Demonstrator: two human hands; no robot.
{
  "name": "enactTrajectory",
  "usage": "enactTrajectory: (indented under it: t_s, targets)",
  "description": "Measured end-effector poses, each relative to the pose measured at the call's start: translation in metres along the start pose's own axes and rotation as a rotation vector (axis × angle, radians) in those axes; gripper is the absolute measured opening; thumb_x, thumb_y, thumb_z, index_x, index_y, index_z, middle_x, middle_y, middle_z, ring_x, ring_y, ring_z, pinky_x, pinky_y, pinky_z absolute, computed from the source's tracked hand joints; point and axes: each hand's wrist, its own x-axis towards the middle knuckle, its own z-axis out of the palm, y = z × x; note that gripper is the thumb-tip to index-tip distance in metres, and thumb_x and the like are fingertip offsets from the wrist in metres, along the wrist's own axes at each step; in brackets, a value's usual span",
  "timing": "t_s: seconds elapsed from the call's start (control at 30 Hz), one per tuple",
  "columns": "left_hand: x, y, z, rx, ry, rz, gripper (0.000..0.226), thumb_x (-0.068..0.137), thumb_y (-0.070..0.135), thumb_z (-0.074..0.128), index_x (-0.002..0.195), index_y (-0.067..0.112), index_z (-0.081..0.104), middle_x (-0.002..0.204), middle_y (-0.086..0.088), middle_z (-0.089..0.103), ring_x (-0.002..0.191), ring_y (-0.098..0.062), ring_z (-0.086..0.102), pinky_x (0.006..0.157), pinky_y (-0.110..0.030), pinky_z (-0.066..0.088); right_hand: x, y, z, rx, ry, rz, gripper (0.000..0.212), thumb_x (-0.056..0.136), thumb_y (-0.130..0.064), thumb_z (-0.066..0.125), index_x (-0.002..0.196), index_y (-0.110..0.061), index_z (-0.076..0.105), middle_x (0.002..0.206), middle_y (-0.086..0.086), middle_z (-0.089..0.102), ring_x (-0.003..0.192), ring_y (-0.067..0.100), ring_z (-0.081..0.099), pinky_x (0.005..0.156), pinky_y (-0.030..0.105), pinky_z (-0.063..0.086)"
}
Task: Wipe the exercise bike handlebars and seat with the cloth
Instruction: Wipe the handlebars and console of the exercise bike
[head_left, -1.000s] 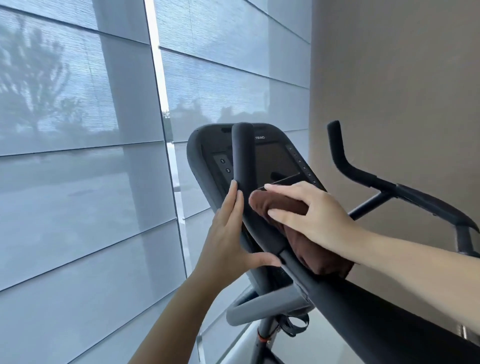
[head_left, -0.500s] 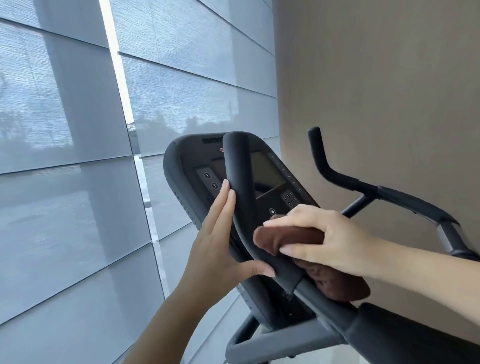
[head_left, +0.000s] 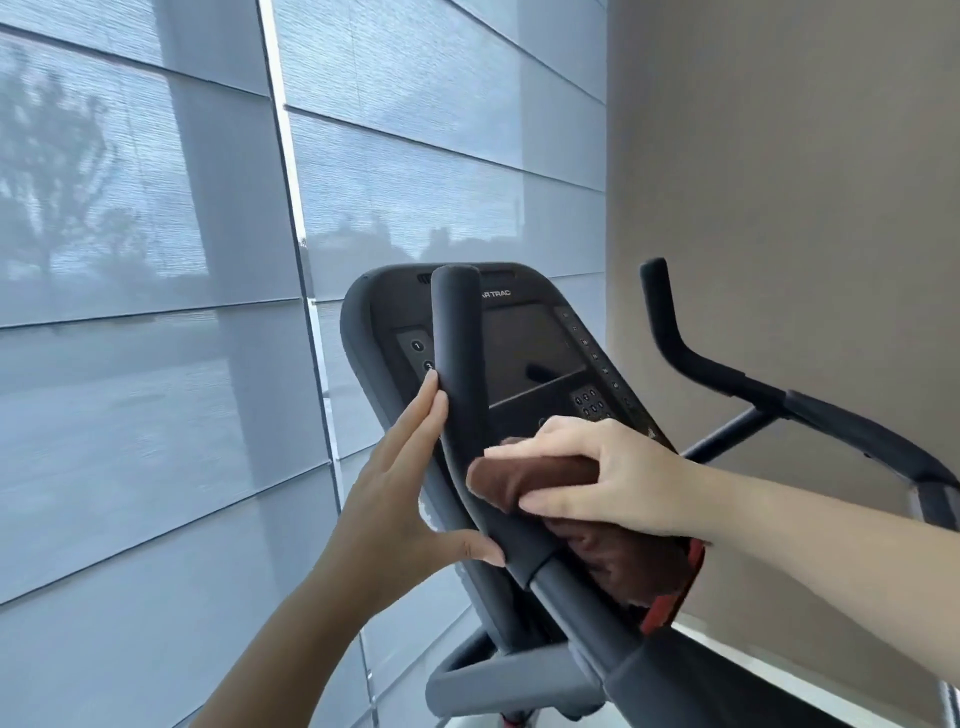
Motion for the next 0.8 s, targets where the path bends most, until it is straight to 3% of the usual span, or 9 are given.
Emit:
enactTrajectory:
  t_s: [0.07, 0.2, 0.27, 0.33, 0.43, 0.53, 0.6, 0.8]
  targets:
    - [-0.002, 0.004, -0.001, 0.023, -0.012, -0.015, 0.122, 0.046, 0.069, 0.070, 0.143, 0.017, 0.017, 0.153, 0.009, 0.010, 0.139, -0.004, 0.013, 0.109, -0.037, 0.024, 0.001, 0.003, -0.004, -0.009, 0.061, -0.056, 0.041, 0.080, -0.026, 0.070, 0.114, -0.045, 0.059, 0.104, -0.010, 0.058, 0.105, -0.006, 0.053, 0.095, 0.006, 0.032]
    - [-0.005, 0.013, -0.002, 0.053, -0.040, -0.060, 0.124, 0.045, 0.069, 0.070, 0.143, 0.017, 0.016, 0.152, 0.013, 0.007, 0.139, -0.002, 0.009, 0.111, -0.038, 0.022, 0.039, -0.001, -0.003, 0.090, 0.562, -0.127, 0.043, 0.081, -0.018, 0.067, 0.122, -0.030, 0.056, 0.111, 0.002, 0.057, 0.101, -0.009, 0.050, 0.094, 0.002, 0.028]
    - [-0.006, 0.017, -0.002, 0.059, -0.047, -0.090, 0.124, 0.044, 0.072, 0.067, 0.144, 0.021, 0.014, 0.152, 0.017, 0.005, 0.138, 0.001, 0.008, 0.111, -0.033, 0.020, 0.056, -0.005, -0.001, 0.171, 0.663, -0.149, 0.044, 0.083, -0.015, 0.065, 0.124, -0.028, 0.054, 0.113, 0.007, 0.055, 0.104, -0.001, 0.050, 0.098, 0.006, 0.029]
    - [-0.005, 0.018, -0.001, 0.063, -0.041, -0.104, 0.124, 0.043, 0.074, 0.068, 0.143, 0.025, 0.013, 0.151, 0.020, 0.004, 0.138, 0.002, 0.008, 0.111, -0.031, 0.020, 0.060, -0.003, 0.004, 0.255, 0.604, -0.169, 0.046, 0.084, -0.015, 0.065, 0.124, -0.032, 0.052, 0.114, 0.008, 0.056, 0.108, 0.005, 0.052, 0.097, 0.008, 0.031]
    - [-0.004, 0.021, -0.002, 0.063, -0.030, -0.115, 0.122, 0.042, 0.069, 0.071, 0.143, 0.028, 0.014, 0.151, 0.021, 0.006, 0.137, 0.003, 0.010, 0.110, -0.030, 0.021, 0.041, 0.012, 0.011, 0.278, 0.354, -0.168, 0.046, 0.081, -0.017, 0.067, 0.120, -0.038, 0.056, 0.112, 0.003, 0.057, 0.106, 0.001, 0.054, 0.093, 0.007, 0.035]
    - [-0.004, 0.023, -0.002, 0.067, -0.021, -0.128, 0.121, 0.043, 0.064, 0.072, 0.143, 0.019, 0.019, 0.151, 0.016, 0.010, 0.138, 0.001, 0.012, 0.112, -0.030, 0.022, 0.014, 0.026, 0.010, 0.369, 0.084, -0.122, 0.040, 0.079, -0.018, 0.070, 0.113, -0.039, 0.063, 0.109, -0.007, 0.063, 0.103, -0.001, 0.059, 0.090, 0.011, 0.041]
    - [-0.004, 0.024, -0.002, 0.079, -0.018, -0.134, 0.122, 0.043, 0.063, 0.071, 0.143, 0.015, 0.021, 0.151, 0.012, 0.011, 0.138, 0.000, 0.013, 0.112, -0.028, 0.022, 0.006, 0.028, 0.009, 0.380, 0.046, -0.113, 0.038, 0.079, -0.019, 0.070, 0.112, -0.037, 0.064, 0.107, -0.011, 0.066, 0.102, -0.002, 0.059, 0.087, 0.009, 0.041]
    - [-0.005, 0.025, -0.003, 0.129, -0.045, -0.138, 0.121, 0.045, 0.066, 0.070, 0.143, 0.021, 0.015, 0.152, 0.016, 0.008, 0.138, 0.002, 0.009, 0.112, -0.020, 0.018, 0.061, 0.000, -0.005, 0.297, 0.669, -0.201, 0.042, 0.082, -0.015, 0.067, 0.122, -0.024, 0.057, 0.109, 0.006, 0.057, 0.101, 0.004, 0.054, 0.092, 0.004, 0.032]
